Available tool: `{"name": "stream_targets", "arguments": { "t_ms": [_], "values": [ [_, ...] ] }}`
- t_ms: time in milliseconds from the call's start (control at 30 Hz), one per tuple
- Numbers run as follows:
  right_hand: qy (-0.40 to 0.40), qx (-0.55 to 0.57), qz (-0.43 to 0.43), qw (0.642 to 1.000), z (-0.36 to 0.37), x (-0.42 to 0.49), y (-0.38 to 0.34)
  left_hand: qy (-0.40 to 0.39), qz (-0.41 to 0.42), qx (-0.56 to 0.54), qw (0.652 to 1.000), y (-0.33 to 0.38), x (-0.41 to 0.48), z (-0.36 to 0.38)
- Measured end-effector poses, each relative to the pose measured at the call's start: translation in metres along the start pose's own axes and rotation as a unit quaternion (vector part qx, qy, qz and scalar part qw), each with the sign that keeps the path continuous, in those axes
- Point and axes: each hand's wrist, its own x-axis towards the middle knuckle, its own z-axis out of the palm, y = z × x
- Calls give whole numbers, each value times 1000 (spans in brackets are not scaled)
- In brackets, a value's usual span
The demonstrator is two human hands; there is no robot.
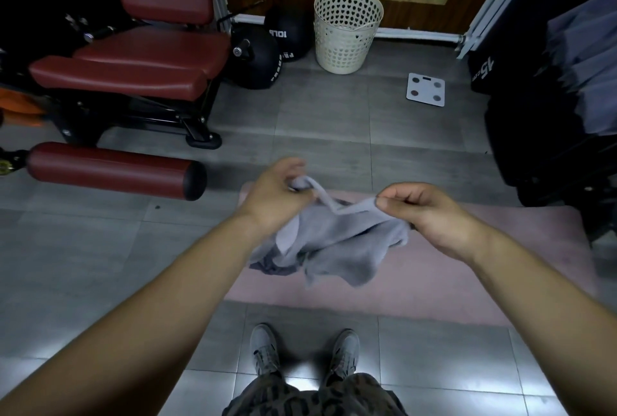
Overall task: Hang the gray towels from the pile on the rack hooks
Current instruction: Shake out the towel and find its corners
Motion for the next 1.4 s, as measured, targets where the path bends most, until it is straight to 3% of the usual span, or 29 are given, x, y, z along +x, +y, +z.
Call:
{"name": "stream_targets", "arguments": {
  "t_ms": [100, 167, 267, 433, 567, 700, 767, 867, 933, 1033, 1200, 1333, 1400],
  "values": [
    [2, 16, -4, 1000, 18, 8, -8, -158, 36, -3, 987, 12, -11, 8],
    [5, 23, -7, 1000, 26, 13, -14, -202, 49, 21, 978, 16, -12, 14],
    [22, -2, -2, 1000, 22, 14, -17, -159, 69, 47, 984, 18, -8, 11],
    [27, -122, 23, 992, 0, 7, -11, -87, 42, -41, 994, 19, -2, 2],
    [50, -150, 59, 986, -23, 3, 3, 36, 10, -48, 998, 3, 7, -2],
    [37, -123, 52, 990, -27, 1, 6, 75, -11, -24, 997, -10, 5, 4],
    [16, -82, 27, 996, -20, 1, -2, 26, 16, -10, 999, -6, 1, 8],
    [-18, -56, -10, 998, -5, 3, -17, -153, 46, -18, 987, 9, -7, 16],
    [-24, -43, -31, 998, 1, 7, -25, -216, 44, -15, 975, 16, -8, 22],
    [-18, -25, -21, 999, -2, 11, -27, -179, 63, 23, 982, 25, -6, 20],
    [-30, -82, 43, 995, -14, 9, -12, -119, 48, -49, 991, 20, -2, 12],
    [-29, -128, 73, 989, -28, 4, -3, -2, 35, -94, 995, 9, 3, 6],
    [-30, -125, 73, 989, -31, 1, -1, 18, 17, -74, 997, 5, 4, 3]
  ]
}}
